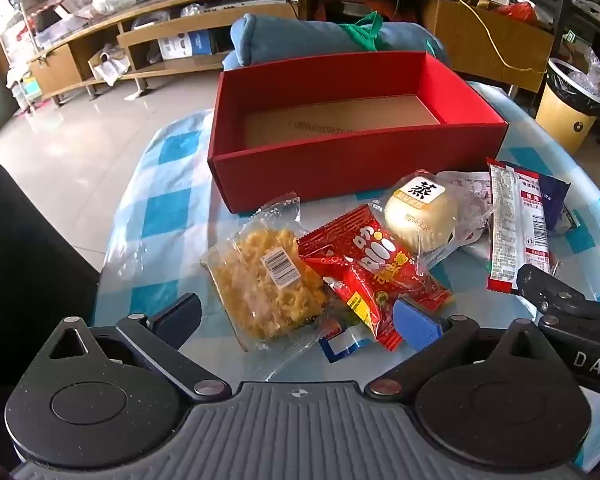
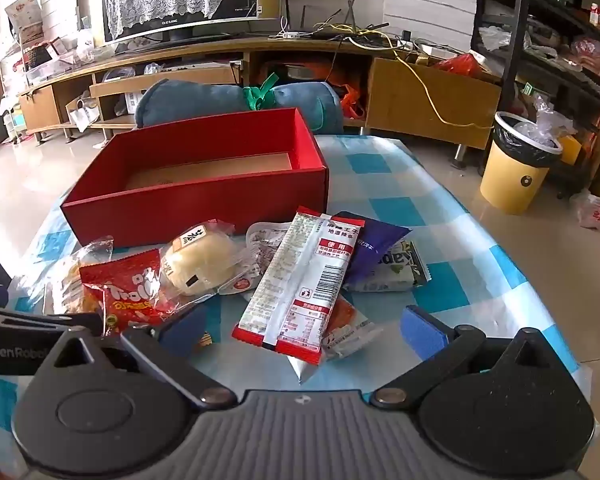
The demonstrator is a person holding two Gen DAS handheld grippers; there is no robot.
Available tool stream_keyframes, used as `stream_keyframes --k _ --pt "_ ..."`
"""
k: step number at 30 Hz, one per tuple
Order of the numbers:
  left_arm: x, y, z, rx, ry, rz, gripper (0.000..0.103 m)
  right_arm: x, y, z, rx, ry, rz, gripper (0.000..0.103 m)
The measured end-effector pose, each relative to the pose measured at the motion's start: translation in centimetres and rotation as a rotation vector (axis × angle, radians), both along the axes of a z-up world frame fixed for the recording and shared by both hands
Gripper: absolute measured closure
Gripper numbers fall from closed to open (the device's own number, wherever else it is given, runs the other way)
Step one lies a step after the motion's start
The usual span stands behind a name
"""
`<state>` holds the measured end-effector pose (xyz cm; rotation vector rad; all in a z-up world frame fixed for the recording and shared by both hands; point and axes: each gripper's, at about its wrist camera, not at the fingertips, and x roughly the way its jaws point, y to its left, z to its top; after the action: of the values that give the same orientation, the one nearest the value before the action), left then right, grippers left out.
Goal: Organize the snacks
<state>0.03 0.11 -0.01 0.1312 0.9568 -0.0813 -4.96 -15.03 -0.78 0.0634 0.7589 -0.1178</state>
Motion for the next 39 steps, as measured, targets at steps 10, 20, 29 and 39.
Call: stream_keyframes --k 10,20,29,39 --pt "-0.22 0.26 -0.45 0.005 0.006 0.005 0.001 0.21 0.47 -0.3 -0.008 0.021 0.002 0.003" --pt "-0.2 -0.13 -0.7 0.016 0.018 -0.003 0.003 0.25 0.21 -0.39 -0.008 0.033 0.007 0.003" --pt "-0.18 -0.19 -0.58 0.019 0.022 -0.006 0.003 0.26 0.04 -0.53 -0.007 0.039 0.007 0.003" --pt "-0.21 -0.13 -0.7 0.022 0.029 -0.005 0.003 0.26 0.07 -0.66 -0.008 0.044 0.01 0.003"
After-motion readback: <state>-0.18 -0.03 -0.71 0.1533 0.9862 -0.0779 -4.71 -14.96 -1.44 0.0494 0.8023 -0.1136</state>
